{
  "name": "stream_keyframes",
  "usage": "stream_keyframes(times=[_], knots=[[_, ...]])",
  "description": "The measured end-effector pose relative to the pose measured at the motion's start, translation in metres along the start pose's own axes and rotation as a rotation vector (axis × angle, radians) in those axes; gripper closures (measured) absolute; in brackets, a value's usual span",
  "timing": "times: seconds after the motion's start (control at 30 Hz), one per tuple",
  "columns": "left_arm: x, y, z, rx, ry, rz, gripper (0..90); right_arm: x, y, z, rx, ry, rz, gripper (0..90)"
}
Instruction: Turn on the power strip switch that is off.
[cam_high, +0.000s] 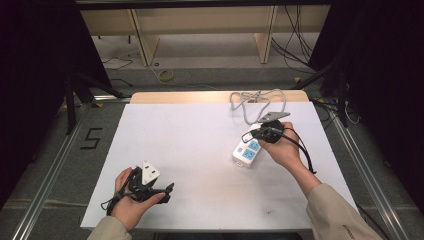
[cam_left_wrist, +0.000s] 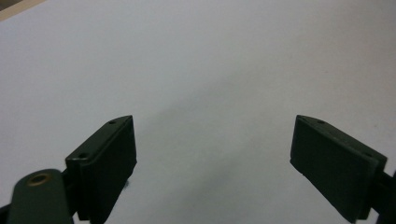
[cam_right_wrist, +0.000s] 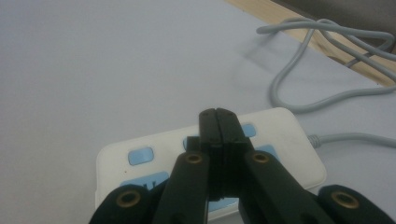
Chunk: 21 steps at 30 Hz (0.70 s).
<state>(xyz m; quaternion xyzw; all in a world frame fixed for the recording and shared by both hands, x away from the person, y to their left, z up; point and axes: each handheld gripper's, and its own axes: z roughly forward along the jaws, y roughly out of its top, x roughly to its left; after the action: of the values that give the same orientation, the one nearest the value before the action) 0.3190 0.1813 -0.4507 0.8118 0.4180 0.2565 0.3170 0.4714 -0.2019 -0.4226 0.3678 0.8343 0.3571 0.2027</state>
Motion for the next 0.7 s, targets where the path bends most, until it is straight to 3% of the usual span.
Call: stream_keyframes(times=[0.7], knots=[[-0.001, 0.000, 0.000, 0.000, -0.003, 0.002, 14.0, 0.002, 0.004, 0.016, 0.045, 0.017, 0.001, 90.0]])
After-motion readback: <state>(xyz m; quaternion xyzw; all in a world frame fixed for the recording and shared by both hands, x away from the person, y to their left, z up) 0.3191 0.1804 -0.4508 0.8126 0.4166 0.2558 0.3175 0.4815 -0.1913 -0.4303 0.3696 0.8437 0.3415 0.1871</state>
